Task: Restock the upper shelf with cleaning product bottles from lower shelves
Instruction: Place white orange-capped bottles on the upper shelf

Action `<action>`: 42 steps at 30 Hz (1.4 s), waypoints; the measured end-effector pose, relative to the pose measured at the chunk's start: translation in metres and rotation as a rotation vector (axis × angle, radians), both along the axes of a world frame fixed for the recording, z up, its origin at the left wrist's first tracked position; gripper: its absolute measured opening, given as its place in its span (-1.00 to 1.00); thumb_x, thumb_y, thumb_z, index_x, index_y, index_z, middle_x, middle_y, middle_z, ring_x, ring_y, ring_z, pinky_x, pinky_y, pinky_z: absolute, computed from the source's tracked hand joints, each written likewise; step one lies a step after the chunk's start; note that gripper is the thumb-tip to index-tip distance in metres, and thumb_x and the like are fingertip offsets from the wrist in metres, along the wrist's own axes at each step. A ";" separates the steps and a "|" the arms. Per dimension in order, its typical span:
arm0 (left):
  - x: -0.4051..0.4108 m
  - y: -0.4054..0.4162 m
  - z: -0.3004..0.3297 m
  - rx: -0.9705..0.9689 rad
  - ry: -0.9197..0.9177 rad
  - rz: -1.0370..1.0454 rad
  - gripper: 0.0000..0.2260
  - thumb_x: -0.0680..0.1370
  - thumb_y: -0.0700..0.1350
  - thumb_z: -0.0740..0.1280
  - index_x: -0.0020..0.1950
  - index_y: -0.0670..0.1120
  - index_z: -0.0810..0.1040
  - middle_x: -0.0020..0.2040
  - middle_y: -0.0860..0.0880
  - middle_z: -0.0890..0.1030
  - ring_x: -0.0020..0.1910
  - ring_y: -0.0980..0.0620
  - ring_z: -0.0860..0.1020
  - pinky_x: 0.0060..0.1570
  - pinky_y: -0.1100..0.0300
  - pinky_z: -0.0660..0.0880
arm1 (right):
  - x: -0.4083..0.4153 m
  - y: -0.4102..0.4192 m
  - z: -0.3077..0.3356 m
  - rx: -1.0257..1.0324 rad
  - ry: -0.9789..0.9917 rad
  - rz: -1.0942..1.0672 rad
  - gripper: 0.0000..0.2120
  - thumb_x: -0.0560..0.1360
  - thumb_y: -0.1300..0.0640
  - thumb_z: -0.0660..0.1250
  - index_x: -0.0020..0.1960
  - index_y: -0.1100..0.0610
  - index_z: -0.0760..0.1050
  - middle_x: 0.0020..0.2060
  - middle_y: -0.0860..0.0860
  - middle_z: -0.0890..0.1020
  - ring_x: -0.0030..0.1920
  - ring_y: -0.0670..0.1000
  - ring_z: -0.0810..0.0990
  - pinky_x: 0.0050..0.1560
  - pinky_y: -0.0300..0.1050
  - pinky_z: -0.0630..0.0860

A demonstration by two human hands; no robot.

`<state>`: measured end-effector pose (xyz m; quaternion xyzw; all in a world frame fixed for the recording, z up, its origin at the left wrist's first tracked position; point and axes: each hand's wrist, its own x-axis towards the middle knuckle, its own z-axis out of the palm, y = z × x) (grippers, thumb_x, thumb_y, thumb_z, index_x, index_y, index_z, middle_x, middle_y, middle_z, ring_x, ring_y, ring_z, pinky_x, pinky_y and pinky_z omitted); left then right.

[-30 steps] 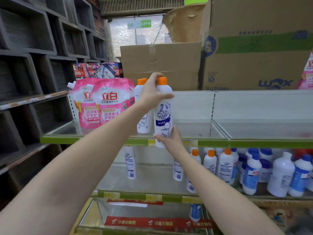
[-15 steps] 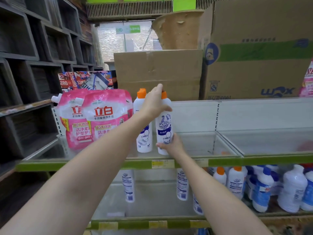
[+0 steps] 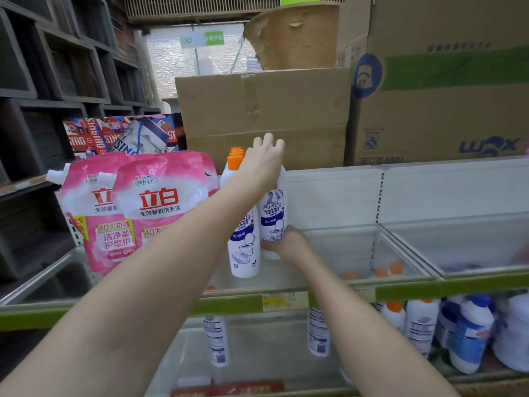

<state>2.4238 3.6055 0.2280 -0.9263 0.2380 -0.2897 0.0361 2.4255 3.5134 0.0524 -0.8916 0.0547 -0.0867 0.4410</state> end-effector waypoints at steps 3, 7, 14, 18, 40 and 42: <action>0.014 -0.009 0.000 0.066 -0.091 0.092 -0.62 0.44 -0.36 0.41 0.21 -0.23 0.41 0.19 -0.20 0.42 0.15 -0.18 0.44 -0.08 0.07 0.31 | 0.022 -0.001 0.002 -0.045 0.049 0.008 -0.32 0.37 -0.19 0.56 0.29 0.15 0.38 0.18 0.06 0.60 0.16 0.14 0.58 0.00 -0.06 0.48; 0.033 -0.025 0.012 0.054 -0.053 0.118 -0.74 0.50 -0.41 0.27 0.17 -0.26 0.49 0.10 -0.19 0.49 0.12 -0.18 0.52 -0.04 0.06 0.43 | 0.046 -0.003 0.003 -0.033 0.048 0.011 -0.33 0.41 -0.13 0.54 0.33 0.15 0.32 0.24 0.08 0.57 0.22 0.17 0.57 0.04 -0.03 0.49; 0.061 -0.031 0.029 0.053 0.097 0.125 -0.66 0.48 -0.45 0.32 -0.37 -0.16 0.28 -0.37 -0.07 0.32 -0.20 -0.13 0.47 -0.23 0.13 0.39 | 0.080 -0.013 -0.012 -0.053 -0.059 0.023 -0.41 0.43 0.07 0.57 0.28 0.26 0.34 0.21 0.21 0.56 0.21 0.22 0.57 0.10 -0.03 0.50; 0.066 -0.037 0.034 0.063 0.088 0.122 -0.72 0.47 -0.47 0.30 -0.34 -0.22 0.33 -0.36 -0.08 0.33 -0.20 -0.14 0.46 -0.23 0.12 0.38 | 0.093 -0.019 -0.010 -0.036 -0.033 0.092 -0.40 0.43 0.12 0.56 0.32 0.28 0.36 0.26 0.20 0.55 0.26 0.21 0.55 0.20 0.00 0.51; 0.039 -0.035 -0.003 0.126 -0.088 0.227 -0.63 0.50 -0.43 0.27 0.32 -0.32 0.44 0.26 -0.28 0.46 0.24 -0.22 0.49 0.11 0.02 0.47 | 0.052 -0.018 0.003 -0.016 0.050 -0.022 -0.61 0.54 0.23 0.30 0.34 0.24 0.35 0.28 0.19 0.49 0.26 0.19 0.52 0.10 -0.09 0.46; 0.027 -0.036 -0.005 0.153 -0.093 0.178 -0.70 0.50 -0.41 0.27 0.22 -0.26 0.51 0.18 -0.22 0.50 0.20 -0.19 0.48 0.01 0.05 0.40 | 0.045 -0.019 0.005 -0.041 0.065 -0.024 -0.64 0.56 0.24 0.30 0.34 0.23 0.39 0.27 0.16 0.52 0.27 0.16 0.52 0.05 -0.15 0.42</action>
